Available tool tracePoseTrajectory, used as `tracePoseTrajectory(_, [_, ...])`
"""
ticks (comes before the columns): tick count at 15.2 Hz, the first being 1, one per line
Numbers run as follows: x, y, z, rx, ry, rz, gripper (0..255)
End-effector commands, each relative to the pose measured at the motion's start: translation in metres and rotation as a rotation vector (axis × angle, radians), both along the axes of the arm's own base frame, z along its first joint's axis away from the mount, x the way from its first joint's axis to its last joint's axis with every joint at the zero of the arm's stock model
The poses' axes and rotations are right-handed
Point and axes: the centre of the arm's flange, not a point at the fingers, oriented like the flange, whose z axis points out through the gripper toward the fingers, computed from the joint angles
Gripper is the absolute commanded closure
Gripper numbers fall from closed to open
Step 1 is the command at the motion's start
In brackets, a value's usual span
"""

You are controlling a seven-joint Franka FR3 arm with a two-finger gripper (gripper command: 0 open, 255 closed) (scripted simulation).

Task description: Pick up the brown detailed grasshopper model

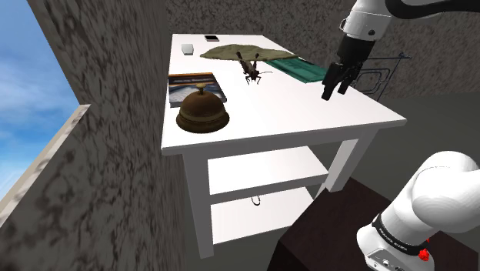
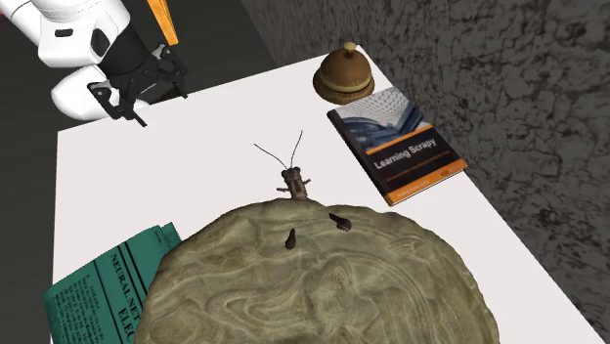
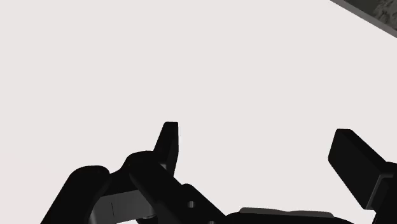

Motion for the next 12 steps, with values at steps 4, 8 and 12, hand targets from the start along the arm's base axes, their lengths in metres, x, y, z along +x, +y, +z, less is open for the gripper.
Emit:
tracePoseTrajectory(4, [0.038, 0.007, 0.005, 0.000, -0.004, -0.009, 0])
tracePoseTrajectory(8, [0.089, 0.016, 0.011, -0.001, -0.010, -0.020, 0])
tracePoseTrajectory(12, [0.139, 0.024, 0.018, -0.001, -0.016, -0.031, 0])
